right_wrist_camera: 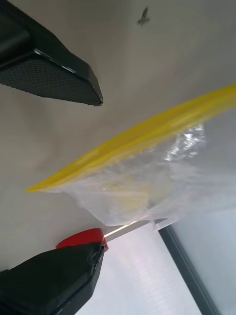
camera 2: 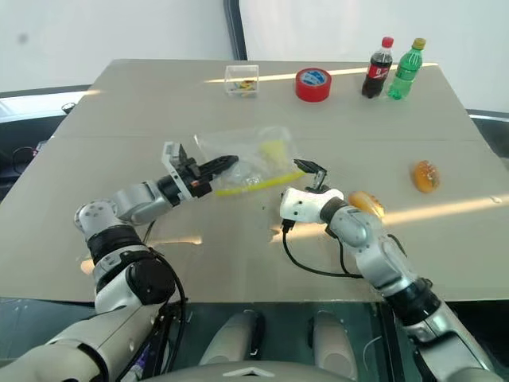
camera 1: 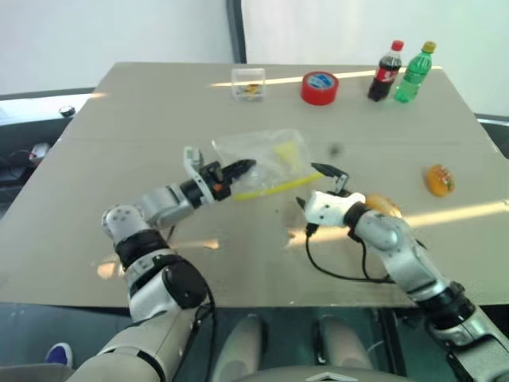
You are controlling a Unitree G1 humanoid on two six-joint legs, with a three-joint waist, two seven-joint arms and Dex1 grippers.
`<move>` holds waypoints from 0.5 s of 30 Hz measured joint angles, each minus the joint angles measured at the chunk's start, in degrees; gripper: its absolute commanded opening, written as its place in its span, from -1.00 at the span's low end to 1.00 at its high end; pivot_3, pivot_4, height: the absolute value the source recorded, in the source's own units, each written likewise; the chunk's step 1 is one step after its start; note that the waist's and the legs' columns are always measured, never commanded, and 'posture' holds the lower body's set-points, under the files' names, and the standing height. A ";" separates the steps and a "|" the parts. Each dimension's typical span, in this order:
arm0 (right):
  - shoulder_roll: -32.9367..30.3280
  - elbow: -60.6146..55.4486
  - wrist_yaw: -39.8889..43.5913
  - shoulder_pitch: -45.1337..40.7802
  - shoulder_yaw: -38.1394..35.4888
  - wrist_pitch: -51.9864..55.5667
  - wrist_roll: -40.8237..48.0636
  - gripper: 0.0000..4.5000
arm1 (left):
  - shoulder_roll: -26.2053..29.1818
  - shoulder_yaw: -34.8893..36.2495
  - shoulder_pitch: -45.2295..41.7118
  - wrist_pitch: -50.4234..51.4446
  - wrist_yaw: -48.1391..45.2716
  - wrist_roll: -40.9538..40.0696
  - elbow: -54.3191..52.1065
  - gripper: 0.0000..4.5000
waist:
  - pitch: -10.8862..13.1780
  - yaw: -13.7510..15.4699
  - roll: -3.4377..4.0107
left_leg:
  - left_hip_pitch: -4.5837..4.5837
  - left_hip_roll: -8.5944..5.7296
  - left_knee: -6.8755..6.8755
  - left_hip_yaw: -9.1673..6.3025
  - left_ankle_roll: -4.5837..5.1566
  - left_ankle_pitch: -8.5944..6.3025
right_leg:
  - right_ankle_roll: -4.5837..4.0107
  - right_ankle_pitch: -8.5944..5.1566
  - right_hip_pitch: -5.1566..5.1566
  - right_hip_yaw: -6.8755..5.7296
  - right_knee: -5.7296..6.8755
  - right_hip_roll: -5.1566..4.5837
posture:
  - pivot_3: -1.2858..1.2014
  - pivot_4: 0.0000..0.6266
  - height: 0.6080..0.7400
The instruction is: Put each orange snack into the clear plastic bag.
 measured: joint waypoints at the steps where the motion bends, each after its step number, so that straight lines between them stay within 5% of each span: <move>1: 1.55 3.79 -2.27 -1.63 0.38 -0.75 -1.84 1.00 | -0.51 0.50 -0.43 0.02 1.50 -1.22 -0.02 -0.93 | 0.00 -0.01 0.00 | 0.00 0.00 0.00 0.04 -0.01 0.01 | 0.00 0.00 -0.04 0.05 0.07 0.00 | 0.03 -0.52 1.00; 6: 5.36 14.54 -9.16 -6.26 0.55 -3.35 -5.88 1.00 | -1.36 1.42 -0.56 0.14 5.78 -5.07 -0.14 -0.93 | 0.03 -0.14 -0.06 | -0.10 0.00 -0.02 0.15 -0.04 0.02 | -0.01 0.00 -0.25 0.17 0.21 0.01 | 0.03 -0.52 1.00; 10: 7.94 22.91 -13.72 -10.04 0.20 -6.23 -6.34 0.46 | -1.71 1.36 -0.56 0.15 8.68 -8.72 -0.79 -1.00 | 0.04 -0.41 -0.06 | -0.10 0.00 -0.02 0.17 -0.04 0.02 | -0.01 0.00 -0.26 0.19 0.22 0.01 | 0.03 -0.52 1.00; 15: 7.96 24.90 -15.20 -11.11 -0.49 -9.01 -6.21 -0.51 | -1.71 0.78 -0.18 -0.68 11.70 -12.72 -2.23 -1.00 | 0.04 -0.79 -0.07 | -0.10 0.00 -0.02 0.16 -0.04 0.02 | -0.01 0.00 -0.26 0.19 0.23 0.00 | 0.03 -0.52 1.00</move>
